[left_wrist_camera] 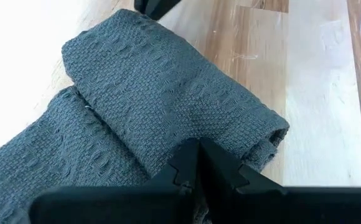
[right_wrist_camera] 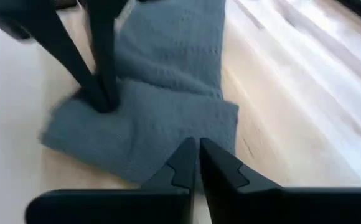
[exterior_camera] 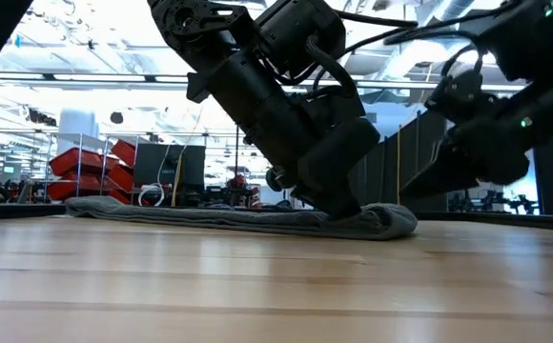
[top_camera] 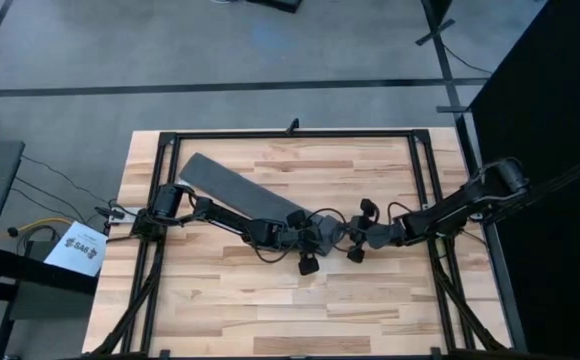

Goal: Roll towel
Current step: Roll the gray towel

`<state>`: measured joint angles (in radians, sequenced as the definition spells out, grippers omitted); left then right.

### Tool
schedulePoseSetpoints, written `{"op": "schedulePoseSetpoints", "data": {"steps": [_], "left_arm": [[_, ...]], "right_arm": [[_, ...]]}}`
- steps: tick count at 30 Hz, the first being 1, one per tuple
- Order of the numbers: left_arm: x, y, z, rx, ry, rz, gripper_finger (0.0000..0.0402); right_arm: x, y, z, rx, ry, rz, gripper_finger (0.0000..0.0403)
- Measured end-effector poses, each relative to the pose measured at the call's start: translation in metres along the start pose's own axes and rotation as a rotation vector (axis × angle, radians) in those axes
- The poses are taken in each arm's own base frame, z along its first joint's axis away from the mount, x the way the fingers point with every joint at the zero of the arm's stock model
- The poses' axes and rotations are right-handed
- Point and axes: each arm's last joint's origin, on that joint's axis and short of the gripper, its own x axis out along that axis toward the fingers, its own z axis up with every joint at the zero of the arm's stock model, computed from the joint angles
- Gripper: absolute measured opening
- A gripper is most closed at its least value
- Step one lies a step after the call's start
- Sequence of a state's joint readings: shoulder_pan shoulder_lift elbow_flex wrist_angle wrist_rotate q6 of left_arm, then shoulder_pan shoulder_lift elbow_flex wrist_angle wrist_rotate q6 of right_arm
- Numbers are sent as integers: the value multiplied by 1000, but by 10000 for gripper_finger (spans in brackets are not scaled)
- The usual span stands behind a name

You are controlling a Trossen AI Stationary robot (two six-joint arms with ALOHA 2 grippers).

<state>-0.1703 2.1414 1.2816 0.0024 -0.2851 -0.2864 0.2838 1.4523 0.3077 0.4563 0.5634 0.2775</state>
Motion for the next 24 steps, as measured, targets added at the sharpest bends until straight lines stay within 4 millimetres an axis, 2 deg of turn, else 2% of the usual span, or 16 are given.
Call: {"op": "schedulePoseSetpoints", "data": {"steps": [8, 12, 17, 24], "left_arm": [[0, 0, 0, -11, 0, 0, 6], [0, 0, 0, -11, 1, 0, 6], [0, 0, 0, -10, 2, 0, 6], [0, -1, 0, -12, 2, 0, 6]], "right_arm": [[22, -1, -17, 4, 54, -59, 0], [16, 0, -13, -12, 45, -43, 0], [5, -7, 5, -5, -19, -47, 0], [9, -10, 2, -5, 7, -51, 0]]}}
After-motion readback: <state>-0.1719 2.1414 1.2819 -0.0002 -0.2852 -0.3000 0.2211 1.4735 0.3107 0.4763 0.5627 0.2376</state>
